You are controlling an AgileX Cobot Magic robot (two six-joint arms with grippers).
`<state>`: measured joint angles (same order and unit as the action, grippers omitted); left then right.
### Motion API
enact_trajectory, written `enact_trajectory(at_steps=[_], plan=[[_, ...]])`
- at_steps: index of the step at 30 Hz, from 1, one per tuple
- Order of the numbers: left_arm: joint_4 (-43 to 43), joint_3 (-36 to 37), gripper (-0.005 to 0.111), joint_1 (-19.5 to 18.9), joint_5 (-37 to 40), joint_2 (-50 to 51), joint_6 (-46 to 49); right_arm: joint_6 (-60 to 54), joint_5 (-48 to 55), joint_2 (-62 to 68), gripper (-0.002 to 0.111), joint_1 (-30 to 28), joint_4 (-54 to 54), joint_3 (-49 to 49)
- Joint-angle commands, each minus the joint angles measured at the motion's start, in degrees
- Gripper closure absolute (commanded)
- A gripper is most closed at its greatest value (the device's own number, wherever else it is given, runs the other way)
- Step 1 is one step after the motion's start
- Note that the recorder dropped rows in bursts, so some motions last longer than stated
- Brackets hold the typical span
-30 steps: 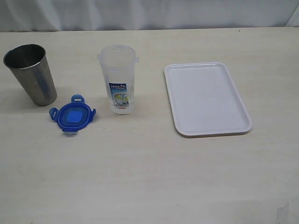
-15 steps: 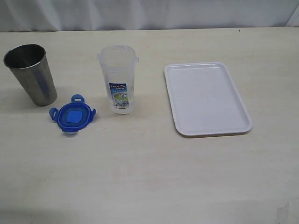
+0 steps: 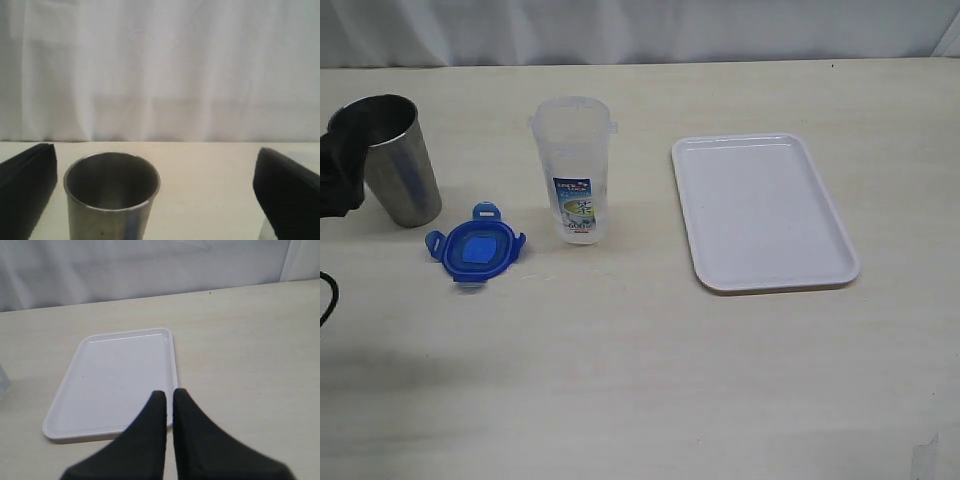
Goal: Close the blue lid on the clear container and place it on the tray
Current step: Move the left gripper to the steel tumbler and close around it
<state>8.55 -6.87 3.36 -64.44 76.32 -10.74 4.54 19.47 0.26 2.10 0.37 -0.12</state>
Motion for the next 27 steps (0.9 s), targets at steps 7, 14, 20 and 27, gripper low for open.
enact_trajectory(at_steps=[7,14,20,27], plan=[[1.3,-2.9,0.002,-0.2,-0.3,7.8,2.1,0.2,0.1,-0.3,0.104,0.0,0.2,0.1],[0.8,-3.3,0.002,-0.2,-0.9,11.2,5.6,0.2,0.1,-0.3,0.104,0.0,0.2,0.1],[-1.7,-5.0,0.002,-0.2,-1.9,16.7,5.6,0.2,0.1,-0.3,0.104,0.0,0.2,0.1],[-1.7,-8.1,0.002,-0.2,-1.8,23.2,6.4,0.2,0.1,-0.3,0.104,0.0,0.2,0.1]])
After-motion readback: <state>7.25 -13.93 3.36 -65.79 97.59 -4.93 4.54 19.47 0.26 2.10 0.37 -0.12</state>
